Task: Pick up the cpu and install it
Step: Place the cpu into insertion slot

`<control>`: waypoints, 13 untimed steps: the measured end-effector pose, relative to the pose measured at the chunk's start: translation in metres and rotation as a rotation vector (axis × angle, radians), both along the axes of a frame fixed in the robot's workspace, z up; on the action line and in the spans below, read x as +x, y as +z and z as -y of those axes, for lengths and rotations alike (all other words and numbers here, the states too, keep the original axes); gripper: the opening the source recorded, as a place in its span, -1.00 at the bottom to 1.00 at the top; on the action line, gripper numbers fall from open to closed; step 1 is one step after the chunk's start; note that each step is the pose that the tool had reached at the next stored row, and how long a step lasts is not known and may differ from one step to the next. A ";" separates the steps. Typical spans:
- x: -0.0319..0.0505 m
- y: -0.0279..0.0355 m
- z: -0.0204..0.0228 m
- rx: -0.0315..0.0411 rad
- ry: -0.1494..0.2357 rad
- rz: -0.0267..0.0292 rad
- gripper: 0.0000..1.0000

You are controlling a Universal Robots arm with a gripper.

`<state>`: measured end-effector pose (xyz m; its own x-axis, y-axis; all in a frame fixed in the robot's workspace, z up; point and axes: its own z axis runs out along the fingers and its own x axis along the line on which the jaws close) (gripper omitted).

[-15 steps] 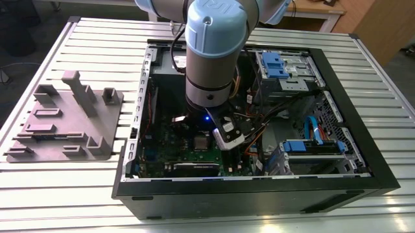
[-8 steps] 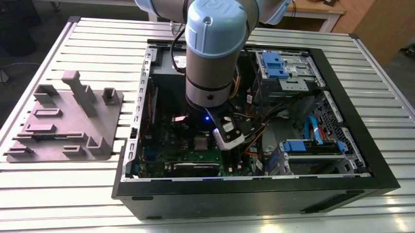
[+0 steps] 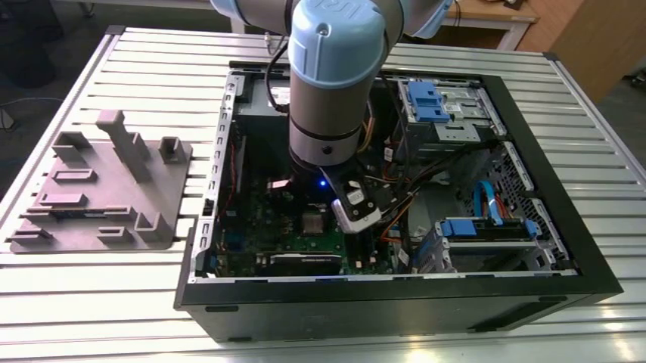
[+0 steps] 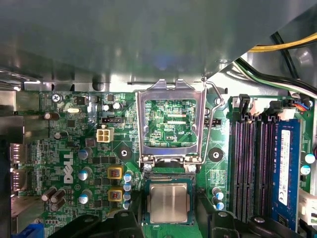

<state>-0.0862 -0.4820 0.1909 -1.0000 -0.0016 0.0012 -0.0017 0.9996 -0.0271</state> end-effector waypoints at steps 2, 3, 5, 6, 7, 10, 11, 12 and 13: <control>0.0000 -0.0001 0.0001 -0.0003 0.000 -0.0001 0.09; 0.0000 -0.0002 0.0001 -0.0004 0.000 -0.0002 0.06; 0.0000 -0.0001 0.0001 -0.0007 0.000 -0.0005 -0.07; 0.0000 -0.0002 0.0001 -0.0006 0.000 -0.0004 -0.14; 0.0000 -0.0003 0.0001 -0.0004 0.000 -0.0003 -0.14; 0.0000 -0.0007 0.0001 -0.0005 0.000 -0.0002 -0.14; 0.0000 -0.0007 0.0001 -0.0004 0.000 -0.0003 -0.14; 0.0000 -0.0008 0.0001 -0.0004 0.000 -0.0002 -0.14; 0.0000 -0.0008 0.0001 -0.0004 0.000 -0.0002 -0.14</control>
<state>-0.0862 -0.4821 0.1901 -1.0000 -0.0016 0.0014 -0.0017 0.9996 -0.0275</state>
